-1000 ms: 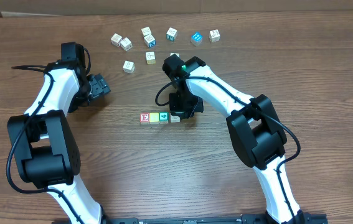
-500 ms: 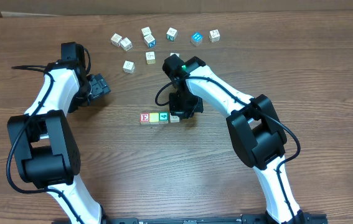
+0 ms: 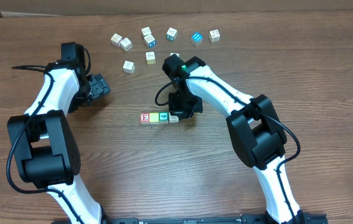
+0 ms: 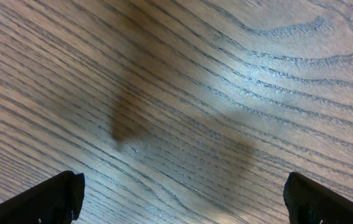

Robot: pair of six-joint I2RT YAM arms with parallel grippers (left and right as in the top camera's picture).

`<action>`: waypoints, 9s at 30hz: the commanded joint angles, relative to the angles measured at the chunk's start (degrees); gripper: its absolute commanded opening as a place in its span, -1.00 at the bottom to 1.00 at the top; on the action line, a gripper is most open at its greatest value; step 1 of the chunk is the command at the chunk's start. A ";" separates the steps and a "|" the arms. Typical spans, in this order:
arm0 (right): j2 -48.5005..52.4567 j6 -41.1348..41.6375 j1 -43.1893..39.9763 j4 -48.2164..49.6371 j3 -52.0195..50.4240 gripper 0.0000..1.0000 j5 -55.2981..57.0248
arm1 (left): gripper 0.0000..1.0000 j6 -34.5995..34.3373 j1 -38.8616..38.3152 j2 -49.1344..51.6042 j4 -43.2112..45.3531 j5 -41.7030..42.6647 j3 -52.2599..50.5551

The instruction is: Form a horizontal line

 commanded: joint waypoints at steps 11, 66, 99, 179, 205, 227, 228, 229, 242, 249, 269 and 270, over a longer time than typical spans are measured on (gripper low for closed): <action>-1.38 1.29 0.28 0.24 -0.09 -0.93 -0.39 | 0.99 -0.20 -0.28 -0.66 0.04 -0.70 -0.26; -1.38 2.27 0.15 -1.20 -0.09 -0.92 7.52 | 0.99 -0.20 -0.28 -0.66 0.04 -0.70 -0.26; -1.38 2.27 -9.70 -5.68 -0.55 -0.41 14.36 | 0.99 -0.20 -0.28 -0.66 0.04 -0.70 -0.26; -1.38 2.27 -13.35 23.21 -4.33 1.00 14.29 | 0.99 -0.20 -0.17 -14.84 0.17 -0.70 -0.26; -1.38 2.27 -13.35 23.21 -4.31 1.00 14.29 | 0.99 2.08 -0.11 -24.30 -10.32 -7.43 -0.52; -1.38 2.27 -13.35 23.21 -4.31 1.00 14.29 | 0.99 -4.17 -0.24 -29.92 12.52 -2.08 -29.55; -1.38 2.27 -13.35 23.21 -4.31 1.00 14.29 | 0.99 -3.96 -0.26 -29.92 13.44 -1.31 -30.77; -1.38 2.27 -13.35 23.21 -4.33 1.00 14.29 | 0.99 -3.78 -0.42 -29.92 14.01 -0.87 -31.69; -1.38 2.27 -13.35 23.21 -4.31 1.00 14.29 | 0.99 -2.71 -2.05 -31.34 15.63 0.98 -39.67; -1.38 2.27 -13.35 23.21 -4.33 1.00 14.29 | 0.99 6.40 -4.42 -34.10 20.22 1.62 -42.58; -1.38 2.27 -13.35 23.23 -4.31 1.00 14.29 | 0.99 19.63 -6.14 -37.33 63.28 17.40 -68.02; -1.38 2.27 -13.35 23.21 -4.31 1.00 14.29 | 0.99 19.63 -6.14 -37.57 65.05 17.55 -69.44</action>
